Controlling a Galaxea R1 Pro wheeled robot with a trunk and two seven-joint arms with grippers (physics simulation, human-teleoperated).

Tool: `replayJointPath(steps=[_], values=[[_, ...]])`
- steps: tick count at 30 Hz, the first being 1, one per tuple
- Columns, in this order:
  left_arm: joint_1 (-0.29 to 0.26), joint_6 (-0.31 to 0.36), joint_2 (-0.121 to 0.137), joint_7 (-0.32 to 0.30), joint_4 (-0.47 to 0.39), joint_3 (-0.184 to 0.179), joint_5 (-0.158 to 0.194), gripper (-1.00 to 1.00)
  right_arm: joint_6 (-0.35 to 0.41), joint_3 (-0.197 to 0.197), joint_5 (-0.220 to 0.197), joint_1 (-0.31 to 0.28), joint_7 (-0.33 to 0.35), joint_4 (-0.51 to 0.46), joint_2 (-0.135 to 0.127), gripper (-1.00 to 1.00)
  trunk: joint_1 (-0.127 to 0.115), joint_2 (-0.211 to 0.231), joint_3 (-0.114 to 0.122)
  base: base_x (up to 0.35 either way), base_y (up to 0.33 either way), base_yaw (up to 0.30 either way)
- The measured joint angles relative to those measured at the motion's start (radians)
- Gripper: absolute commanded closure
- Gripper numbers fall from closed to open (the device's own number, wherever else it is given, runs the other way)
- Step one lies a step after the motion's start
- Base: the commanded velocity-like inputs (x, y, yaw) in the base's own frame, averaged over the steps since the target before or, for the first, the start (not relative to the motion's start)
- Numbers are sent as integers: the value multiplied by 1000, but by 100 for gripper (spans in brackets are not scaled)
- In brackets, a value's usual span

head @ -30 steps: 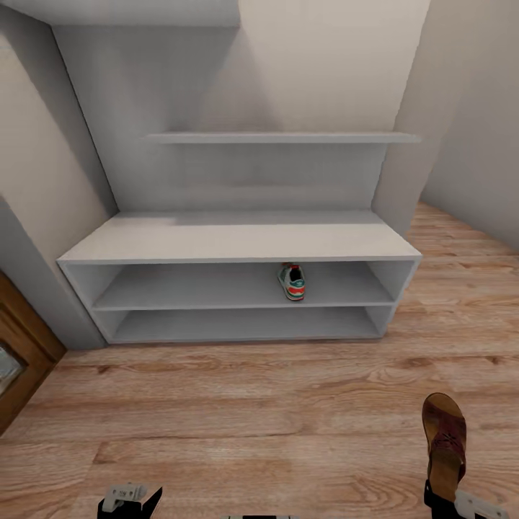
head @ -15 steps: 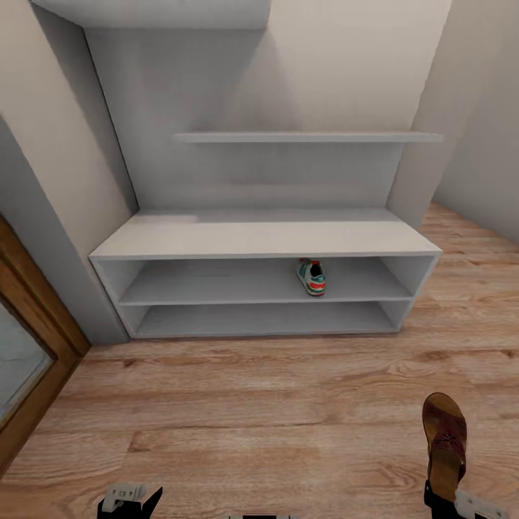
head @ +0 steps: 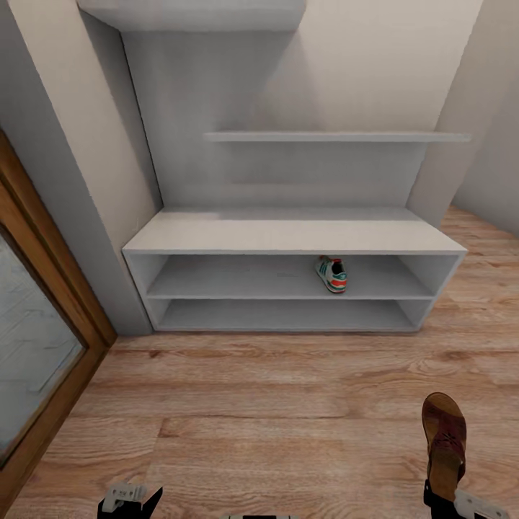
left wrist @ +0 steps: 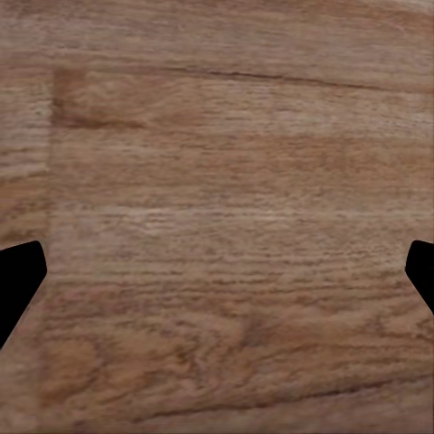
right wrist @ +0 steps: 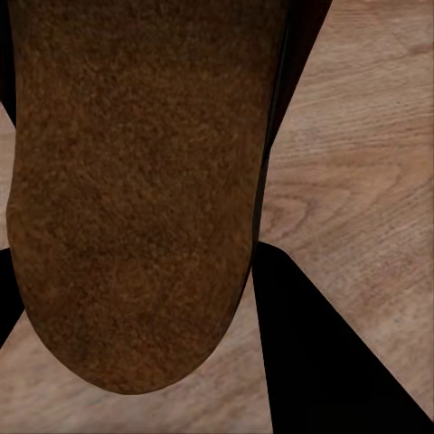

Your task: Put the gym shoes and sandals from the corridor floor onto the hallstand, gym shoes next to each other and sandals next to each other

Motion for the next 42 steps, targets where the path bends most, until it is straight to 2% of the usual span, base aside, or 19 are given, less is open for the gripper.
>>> replayJointPath(steps=[7, 8, 10, 11, 12, 13, 14, 15, 18, 20, 21, 23, 25, 26, 29, 30, 33, 35, 42], values=[[0, -3, 0, -1, 0, -4, -2, -100, 0, 0, -1, 0, 0, 0, 0, 100, 0, 0, 0, -1, 1, 0], [0, -52, -7, -16, -1, -13, -12, -100, 2, 4, -1, 0, 2, 0, 5, 100, 0, 0, 0, 0, 0, 0], [0, -90, -9, -42, 0, -27, -29, -100, 10, 22, -2, 0, 3, -5, 38, 100, 0, 0, 0, 0, 0, 0], [0, -110, -10, -62, 0, -39, -40, -100, 40, 38, -4, -1, 2, -24, 82, 100, 0, 0, 0, 0, 0, 0], [0, -126, -10, -85, 1, -52, -49, -100, 118, 110, 34, -1, 1, -84, 132, 100, 0, 0, 0, 0, 0, 0], [0, -128, -10, -90, 1, -53, -50, -100, 148, 116, 42, -1, -1, -107, 144, 100, 0, 0, 0, 0, 0, 0], [0, -129, -10, -94, 1, -54, -50, -100, 178, 105, 43, -2, -2, -130, 153, 100, 0, 0, 0, 0, 0, 0], [0, -130, -10, -98, 1, -55, -51, -100, 216, 119, 53, -2, -2, -156, 162, 100, 0, 0, 0, 0, 0, 0], [0, -136, -10, -125, 9, -59, -53, -100, 445, 134, 78, -4, -3, -314, 209, 100, 0, 0, 0, 0, 0, 0], [0, -138, -10, -136, 11, -60, -53, -100, 543, 134, 81, -7, -2, -383, 225, 100, 0, 0, 0, 0, 0, 0], [0, -139, -10, -145, 13, -61, -53, -100, 620, 140, 83, -12, -2, -442, 239, 100, 0, 0, 0, 0, 0, 0], [0, -140, -10, -153, 15, -62, -53, -100, 724, 141, 84, -24, -3, -526, 262, 100, 0, 0, 0, 0, 0, 0], [0, -140, -10, -156, 15, -62, -53, -100, 782, 140, 86, -40, -10, -570, 278, 100, 0, 0, 0, 0, 0, 0], [0, -140, -11, -158, 15, -63, -54, -100, 829, 141, 86, -60, -26, -600, 295, 100, 0, 0, 0, 0, 0, 0], [0, -140, -11, -160, 16, -63, -55, -100, 889, 141, 88, -103, -69, -623, 324, 100, 0, 0, 0, 0, 0, 0], [0, -141, -11, -161, 16, -63, -55, -100, 922, 142, 87, -132, -106, -628, 344, 100, 0, 0, 0, 0, 0, 0], [0, -141, -11, -161, 16, -63, -57, -100, 970, 142, 86, -190, -180, -619, 385, 100, 0, 0, 0, 0, 0, 0], [0, -141, -11, -162, 16, -63, -57, -100, 986, 142, 86, -216, -208, -610, 403, 100, 0, 0, 0, 0, 0, 0], [0, -140, -11, -162, 16, -64, -57, -100, 1012, 142, 88, -302, -258, -591, 406, 100, 0, 0, 0, 0, 0, 0]])
